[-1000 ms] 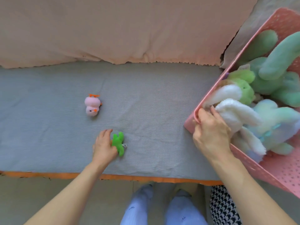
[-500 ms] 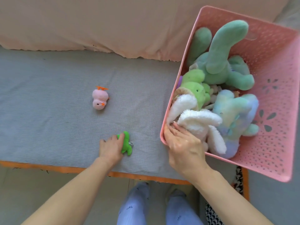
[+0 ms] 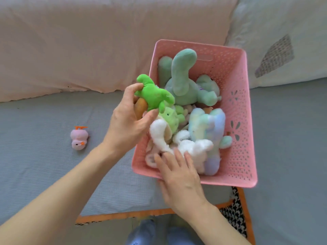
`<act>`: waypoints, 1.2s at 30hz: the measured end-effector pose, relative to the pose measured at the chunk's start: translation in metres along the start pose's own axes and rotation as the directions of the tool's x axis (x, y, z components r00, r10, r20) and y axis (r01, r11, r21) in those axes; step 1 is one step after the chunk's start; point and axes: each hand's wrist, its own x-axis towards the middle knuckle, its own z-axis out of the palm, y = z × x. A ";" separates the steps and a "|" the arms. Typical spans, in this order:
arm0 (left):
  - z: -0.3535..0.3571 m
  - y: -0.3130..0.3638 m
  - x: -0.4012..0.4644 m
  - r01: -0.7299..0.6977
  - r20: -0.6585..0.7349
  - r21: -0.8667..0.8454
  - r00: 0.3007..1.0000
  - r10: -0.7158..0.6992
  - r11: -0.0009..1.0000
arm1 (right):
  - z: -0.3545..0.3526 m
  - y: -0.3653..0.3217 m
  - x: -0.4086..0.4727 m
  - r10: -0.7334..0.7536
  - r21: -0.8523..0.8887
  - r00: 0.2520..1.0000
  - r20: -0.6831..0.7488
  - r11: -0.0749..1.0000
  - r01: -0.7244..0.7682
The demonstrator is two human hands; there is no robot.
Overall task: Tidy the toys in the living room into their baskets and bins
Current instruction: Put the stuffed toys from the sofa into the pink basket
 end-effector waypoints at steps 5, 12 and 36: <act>0.072 0.038 0.021 -0.068 0.104 0.051 0.993 0.062 0.996 | -0.033 0.060 -0.025 0.265 -0.024 0.938 0.222 0.964 -0.266; 0.157 0.079 0.070 -0.071 0.273 0.089 0.961 0.044 0.994 | -0.026 0.073 -0.024 0.177 0.136 0.961 0.211 0.969 -0.208; -0.026 -0.116 0.011 0.094 -0.364 0.155 0.931 -0.032 0.983 | -0.007 -0.040 0.051 0.147 0.441 0.959 0.241 0.864 -0.243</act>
